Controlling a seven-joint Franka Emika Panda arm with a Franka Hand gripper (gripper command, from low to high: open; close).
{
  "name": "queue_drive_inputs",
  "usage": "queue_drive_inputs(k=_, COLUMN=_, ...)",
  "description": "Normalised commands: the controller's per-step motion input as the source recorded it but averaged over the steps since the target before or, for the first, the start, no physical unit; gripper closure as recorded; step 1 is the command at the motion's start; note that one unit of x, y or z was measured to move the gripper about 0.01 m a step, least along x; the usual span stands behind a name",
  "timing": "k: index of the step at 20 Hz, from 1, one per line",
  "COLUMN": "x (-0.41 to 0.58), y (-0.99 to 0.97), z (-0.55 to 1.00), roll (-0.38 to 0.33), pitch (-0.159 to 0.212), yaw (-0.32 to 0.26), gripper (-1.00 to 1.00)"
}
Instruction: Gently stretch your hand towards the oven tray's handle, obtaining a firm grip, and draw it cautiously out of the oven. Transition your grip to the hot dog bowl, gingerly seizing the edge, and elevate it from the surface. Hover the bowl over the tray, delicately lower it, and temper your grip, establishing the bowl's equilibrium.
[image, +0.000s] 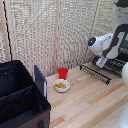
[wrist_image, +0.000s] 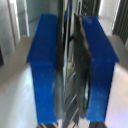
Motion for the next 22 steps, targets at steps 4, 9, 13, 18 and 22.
queue_drive_inputs(k=4, x=0.017, y=0.30, z=-0.01, roll=0.173, pitch=0.096, yaw=-0.244, gripper=1.00)
queue_drive_inputs(k=9, x=0.000, y=0.63, z=0.00, roll=-0.005, pitch=0.022, yaw=-0.198, gripper=1.00)
queue_drive_inputs(k=13, x=0.000, y=0.74, z=0.00, roll=-0.090, pitch=0.002, yaw=-0.143, gripper=1.00)
queue_drive_inputs(k=18, x=0.010, y=0.75, z=0.00, roll=-0.070, pitch=0.000, yaw=-0.153, gripper=1.00)
queue_drive_inputs(k=22, x=0.000, y=0.75, z=-0.06, roll=-0.069, pitch=0.000, yaw=-0.145, gripper=1.00)
